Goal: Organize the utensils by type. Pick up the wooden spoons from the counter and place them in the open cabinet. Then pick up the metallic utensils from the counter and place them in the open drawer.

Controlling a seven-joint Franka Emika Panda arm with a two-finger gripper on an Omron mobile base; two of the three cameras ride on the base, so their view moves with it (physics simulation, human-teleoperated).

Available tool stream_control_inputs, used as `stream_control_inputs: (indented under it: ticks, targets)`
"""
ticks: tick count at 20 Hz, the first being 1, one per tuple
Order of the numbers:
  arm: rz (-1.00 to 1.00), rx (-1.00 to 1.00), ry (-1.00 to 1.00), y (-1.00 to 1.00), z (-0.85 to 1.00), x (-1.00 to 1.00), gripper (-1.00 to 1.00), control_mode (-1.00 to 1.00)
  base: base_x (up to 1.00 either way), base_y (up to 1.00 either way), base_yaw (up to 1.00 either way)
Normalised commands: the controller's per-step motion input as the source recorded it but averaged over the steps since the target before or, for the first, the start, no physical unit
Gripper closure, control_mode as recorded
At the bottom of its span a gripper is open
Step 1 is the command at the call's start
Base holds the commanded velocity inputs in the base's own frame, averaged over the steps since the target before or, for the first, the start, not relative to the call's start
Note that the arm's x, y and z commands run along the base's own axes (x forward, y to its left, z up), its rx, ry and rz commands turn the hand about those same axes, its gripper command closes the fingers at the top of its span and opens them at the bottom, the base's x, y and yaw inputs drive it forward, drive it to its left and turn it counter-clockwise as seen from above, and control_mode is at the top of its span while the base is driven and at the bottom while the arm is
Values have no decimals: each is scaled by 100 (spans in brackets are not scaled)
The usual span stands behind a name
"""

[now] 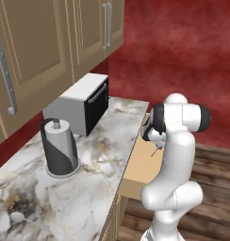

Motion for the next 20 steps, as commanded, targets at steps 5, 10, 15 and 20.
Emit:
stream_control_inputs:
  ticks: [5,10,15,20]
  targets:
    - [-7,3,0,-18,-30,1,100,-100,0,0,0]
    - [-2,5,0,-12,-19,0,100,-100,0,0,0]
    - [-4,1,1,-36,-32,-6,100,-100,0,0,0]
    - [-11,-3,10,-67,-50,-20,100,-100,0,0,0]
